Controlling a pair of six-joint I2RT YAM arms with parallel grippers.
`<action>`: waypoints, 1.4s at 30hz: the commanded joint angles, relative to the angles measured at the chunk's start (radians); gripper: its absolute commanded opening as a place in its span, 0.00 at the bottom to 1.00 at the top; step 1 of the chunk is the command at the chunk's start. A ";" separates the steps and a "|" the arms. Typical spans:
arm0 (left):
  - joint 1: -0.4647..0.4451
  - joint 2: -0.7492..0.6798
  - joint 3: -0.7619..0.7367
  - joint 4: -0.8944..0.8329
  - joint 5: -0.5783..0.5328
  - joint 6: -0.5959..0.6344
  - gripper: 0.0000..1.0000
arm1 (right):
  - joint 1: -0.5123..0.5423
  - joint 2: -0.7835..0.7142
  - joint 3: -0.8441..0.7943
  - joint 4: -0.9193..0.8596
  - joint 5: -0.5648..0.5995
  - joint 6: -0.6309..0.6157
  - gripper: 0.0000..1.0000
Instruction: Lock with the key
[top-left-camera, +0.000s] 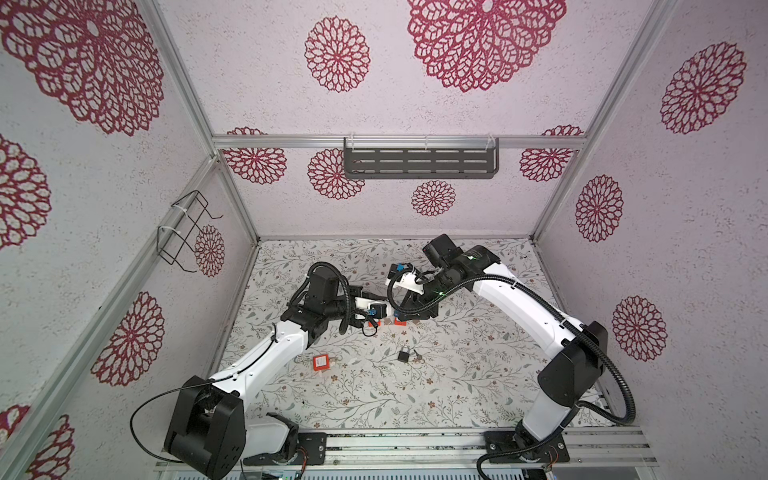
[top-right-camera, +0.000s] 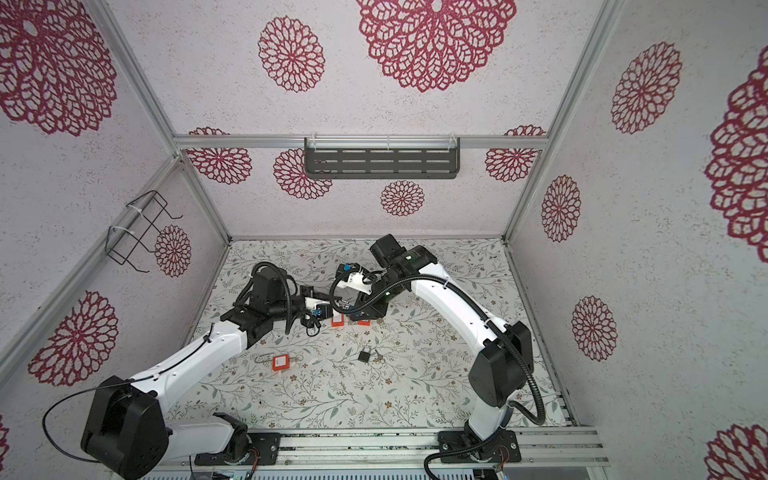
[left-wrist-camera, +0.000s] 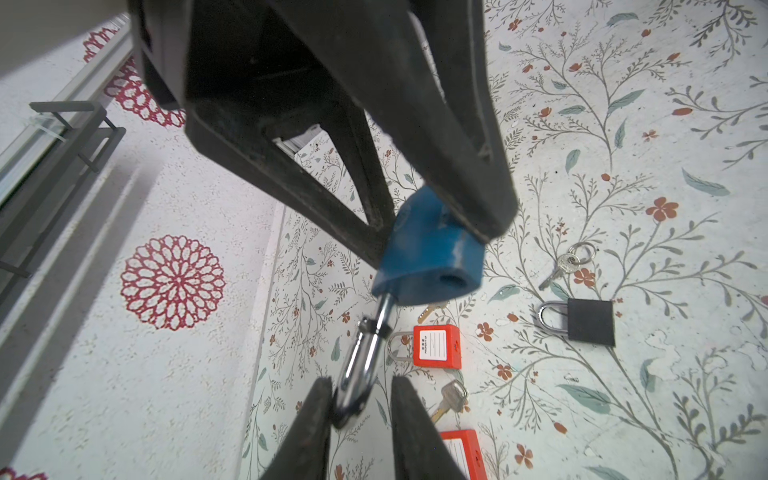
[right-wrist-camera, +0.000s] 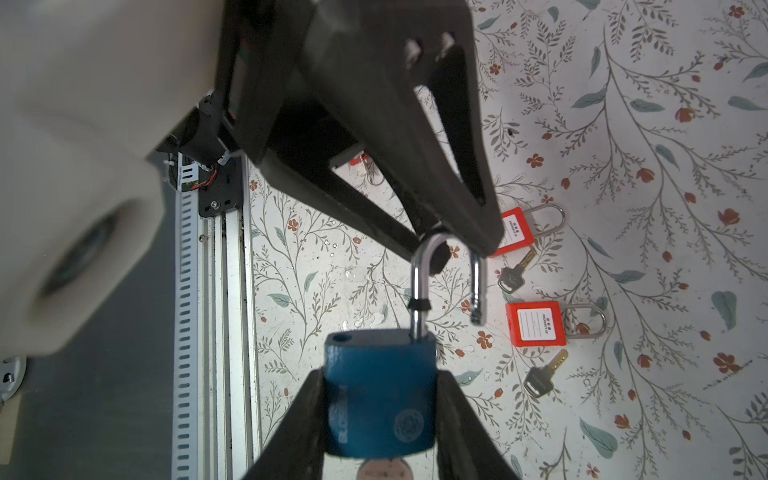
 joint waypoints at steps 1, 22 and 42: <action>-0.010 -0.022 0.031 -0.044 -0.001 0.039 0.26 | 0.005 -0.025 0.024 -0.013 -0.040 -0.022 0.17; -0.014 -0.012 0.071 -0.164 0.027 0.047 0.14 | 0.023 0.016 0.059 -0.038 -0.023 -0.034 0.16; -0.014 -0.031 0.101 -0.245 -0.002 -0.130 0.00 | 0.026 -0.156 -0.099 0.276 0.105 -0.023 0.64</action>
